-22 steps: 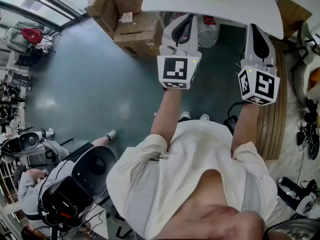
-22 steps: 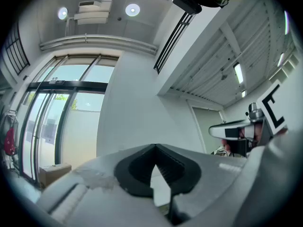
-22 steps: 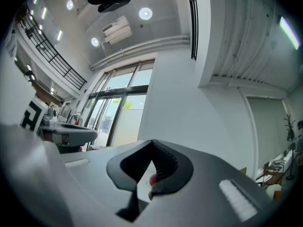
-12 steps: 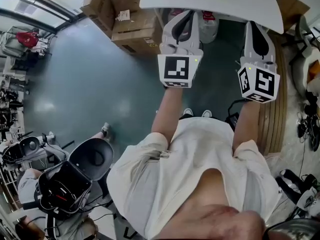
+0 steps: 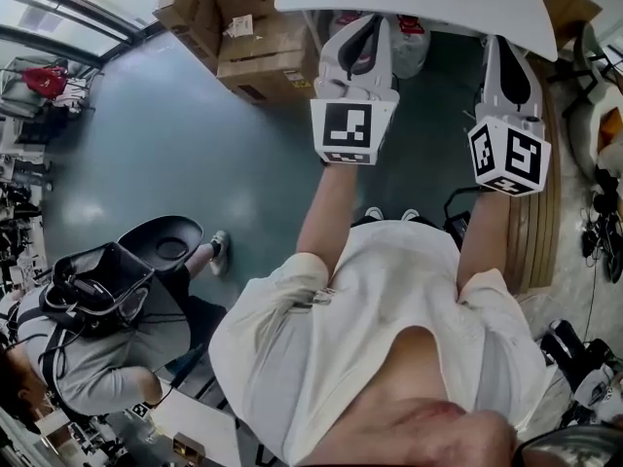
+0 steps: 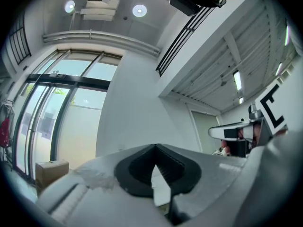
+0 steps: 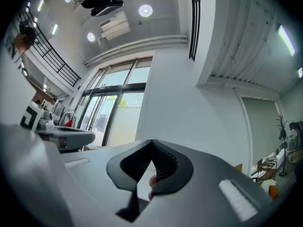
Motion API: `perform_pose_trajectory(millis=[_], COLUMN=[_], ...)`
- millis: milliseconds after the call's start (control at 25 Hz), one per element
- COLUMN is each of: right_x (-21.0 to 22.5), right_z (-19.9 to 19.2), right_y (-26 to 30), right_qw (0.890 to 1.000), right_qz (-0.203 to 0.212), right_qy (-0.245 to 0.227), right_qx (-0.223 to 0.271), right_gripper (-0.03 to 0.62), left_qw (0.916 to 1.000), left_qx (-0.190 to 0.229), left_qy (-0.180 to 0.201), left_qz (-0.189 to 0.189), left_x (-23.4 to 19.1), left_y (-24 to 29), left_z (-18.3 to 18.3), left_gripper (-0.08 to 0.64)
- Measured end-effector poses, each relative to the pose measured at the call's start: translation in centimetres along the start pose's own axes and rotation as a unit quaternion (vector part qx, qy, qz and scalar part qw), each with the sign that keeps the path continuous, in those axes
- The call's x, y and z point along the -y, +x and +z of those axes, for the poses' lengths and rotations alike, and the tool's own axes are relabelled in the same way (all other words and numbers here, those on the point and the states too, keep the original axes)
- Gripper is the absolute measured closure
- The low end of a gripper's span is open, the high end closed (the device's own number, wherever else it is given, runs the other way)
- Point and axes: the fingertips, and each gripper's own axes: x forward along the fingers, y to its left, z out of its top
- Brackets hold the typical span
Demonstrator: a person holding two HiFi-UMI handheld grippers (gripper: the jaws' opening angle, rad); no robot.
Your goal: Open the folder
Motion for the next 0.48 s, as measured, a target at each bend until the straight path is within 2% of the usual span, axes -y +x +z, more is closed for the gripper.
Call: perform_pose_trajectory(millis=[480], right_x=[-3.7], right_z=[-1.5], right_y=[0.7], right_qw=[0.999], right_qz=[0.008], right_qy=[-0.037], right_qx=[-0.019], right_gripper=[0.591], left_qw=[0.9999], left_qx=[0.004], left_qy=[-0.008], left_qz=[0.014], left_x=[-4.1], left_y=[-1.9], left_z=[-1.7], left_gripper=[0.561])
